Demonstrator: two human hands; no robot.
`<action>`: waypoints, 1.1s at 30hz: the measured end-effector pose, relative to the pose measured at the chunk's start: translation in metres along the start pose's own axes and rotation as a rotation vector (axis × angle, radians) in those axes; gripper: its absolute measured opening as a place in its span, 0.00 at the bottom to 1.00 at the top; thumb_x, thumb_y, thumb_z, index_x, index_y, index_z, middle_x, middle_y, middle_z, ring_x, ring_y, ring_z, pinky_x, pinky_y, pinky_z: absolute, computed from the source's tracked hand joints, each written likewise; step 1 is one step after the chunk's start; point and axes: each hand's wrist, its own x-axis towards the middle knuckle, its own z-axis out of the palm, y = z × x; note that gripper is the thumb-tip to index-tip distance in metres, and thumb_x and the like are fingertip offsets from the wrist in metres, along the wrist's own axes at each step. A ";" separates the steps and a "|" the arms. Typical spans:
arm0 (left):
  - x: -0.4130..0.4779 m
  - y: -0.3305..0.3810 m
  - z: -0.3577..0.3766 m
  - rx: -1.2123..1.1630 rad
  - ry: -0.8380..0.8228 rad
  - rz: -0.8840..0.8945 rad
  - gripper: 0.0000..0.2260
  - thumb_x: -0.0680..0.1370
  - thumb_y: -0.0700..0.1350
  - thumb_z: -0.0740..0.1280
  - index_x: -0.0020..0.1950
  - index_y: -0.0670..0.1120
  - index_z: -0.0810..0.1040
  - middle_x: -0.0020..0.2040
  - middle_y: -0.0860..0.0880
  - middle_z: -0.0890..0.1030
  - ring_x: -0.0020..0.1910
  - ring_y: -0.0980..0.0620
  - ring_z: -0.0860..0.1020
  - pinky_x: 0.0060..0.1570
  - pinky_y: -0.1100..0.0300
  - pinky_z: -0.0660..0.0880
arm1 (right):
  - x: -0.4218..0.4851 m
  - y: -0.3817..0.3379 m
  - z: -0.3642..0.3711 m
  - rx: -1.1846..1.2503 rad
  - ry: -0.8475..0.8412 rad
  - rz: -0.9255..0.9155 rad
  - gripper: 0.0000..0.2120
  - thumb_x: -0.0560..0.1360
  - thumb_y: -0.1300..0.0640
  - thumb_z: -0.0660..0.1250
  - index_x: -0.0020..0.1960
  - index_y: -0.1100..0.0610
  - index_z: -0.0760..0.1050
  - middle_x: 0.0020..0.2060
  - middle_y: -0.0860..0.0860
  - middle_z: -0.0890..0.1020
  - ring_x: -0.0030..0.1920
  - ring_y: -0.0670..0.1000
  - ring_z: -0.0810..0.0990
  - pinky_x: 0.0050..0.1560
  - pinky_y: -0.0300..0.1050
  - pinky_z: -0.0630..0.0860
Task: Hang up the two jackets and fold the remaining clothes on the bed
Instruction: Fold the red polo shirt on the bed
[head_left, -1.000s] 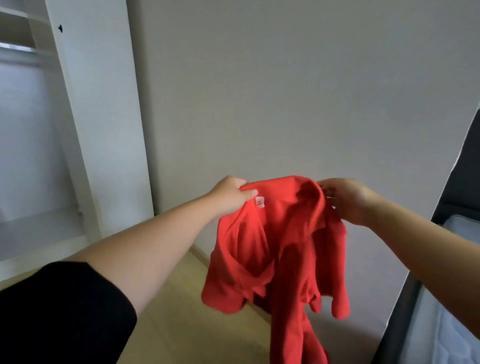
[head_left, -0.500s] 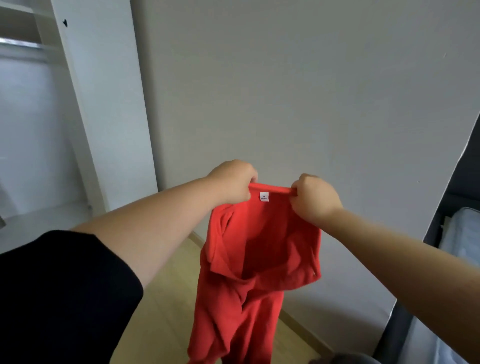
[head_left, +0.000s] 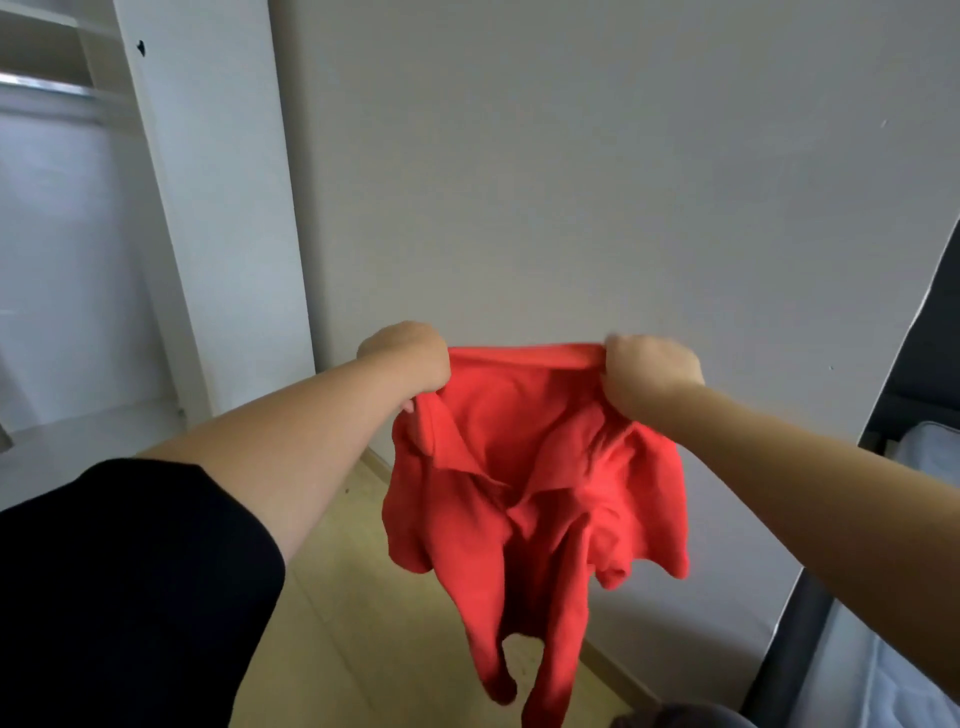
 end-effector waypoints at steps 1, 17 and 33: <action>-0.001 -0.002 0.001 -0.063 -0.167 -0.027 0.11 0.77 0.38 0.57 0.37 0.39 0.74 0.26 0.47 0.79 0.20 0.55 0.76 0.26 0.67 0.69 | -0.003 0.000 0.003 -0.004 -0.158 0.031 0.14 0.75 0.59 0.60 0.59 0.60 0.74 0.57 0.59 0.79 0.57 0.61 0.78 0.49 0.49 0.74; 0.000 0.005 0.024 -1.324 -0.365 -0.202 0.17 0.81 0.37 0.51 0.69 0.34 0.64 0.47 0.35 0.79 0.43 0.43 0.82 0.40 0.57 0.79 | 0.010 0.004 -0.003 1.052 -0.421 0.480 0.16 0.77 0.66 0.47 0.37 0.70 0.70 0.19 0.59 0.77 0.18 0.53 0.77 0.19 0.42 0.76; 0.044 -0.010 0.027 -0.124 0.498 0.318 0.16 0.75 0.55 0.67 0.48 0.41 0.81 0.52 0.42 0.77 0.57 0.41 0.72 0.54 0.53 0.69 | 0.032 0.013 0.034 0.507 0.132 0.191 0.10 0.71 0.55 0.70 0.48 0.61 0.80 0.50 0.61 0.80 0.53 0.61 0.77 0.49 0.50 0.72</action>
